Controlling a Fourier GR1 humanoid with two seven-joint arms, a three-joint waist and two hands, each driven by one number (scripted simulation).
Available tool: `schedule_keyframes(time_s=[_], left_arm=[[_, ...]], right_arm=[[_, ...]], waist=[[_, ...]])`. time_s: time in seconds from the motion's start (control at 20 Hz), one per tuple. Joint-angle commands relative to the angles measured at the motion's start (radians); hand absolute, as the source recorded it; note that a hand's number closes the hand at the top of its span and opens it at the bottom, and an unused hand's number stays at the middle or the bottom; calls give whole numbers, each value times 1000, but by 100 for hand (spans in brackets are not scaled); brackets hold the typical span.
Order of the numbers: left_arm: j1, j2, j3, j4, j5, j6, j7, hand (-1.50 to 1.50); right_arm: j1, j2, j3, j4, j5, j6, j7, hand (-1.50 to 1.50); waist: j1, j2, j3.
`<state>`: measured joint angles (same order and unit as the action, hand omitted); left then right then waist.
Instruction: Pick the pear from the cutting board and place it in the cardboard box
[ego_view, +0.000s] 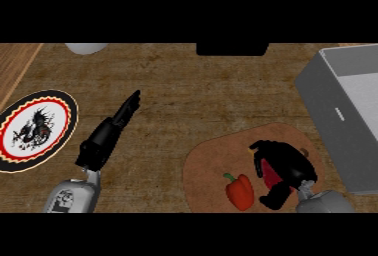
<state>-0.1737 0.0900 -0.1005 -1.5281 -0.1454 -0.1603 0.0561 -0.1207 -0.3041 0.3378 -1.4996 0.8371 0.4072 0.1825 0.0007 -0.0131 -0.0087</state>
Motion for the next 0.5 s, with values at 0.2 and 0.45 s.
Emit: schedule_keyframes(time_s=[0.2,0.45], left_arm=[[29,18,39,-44,22,4,24,0],[53,24,30,-64,15,-2,20,0]], right_arm=[[249,-406,-152,-139,26,-281,-496,150],[372,-462,-384,-63,-62,-557,-737,150]], waist=[[-61,-4,12],[-45,2,12]])
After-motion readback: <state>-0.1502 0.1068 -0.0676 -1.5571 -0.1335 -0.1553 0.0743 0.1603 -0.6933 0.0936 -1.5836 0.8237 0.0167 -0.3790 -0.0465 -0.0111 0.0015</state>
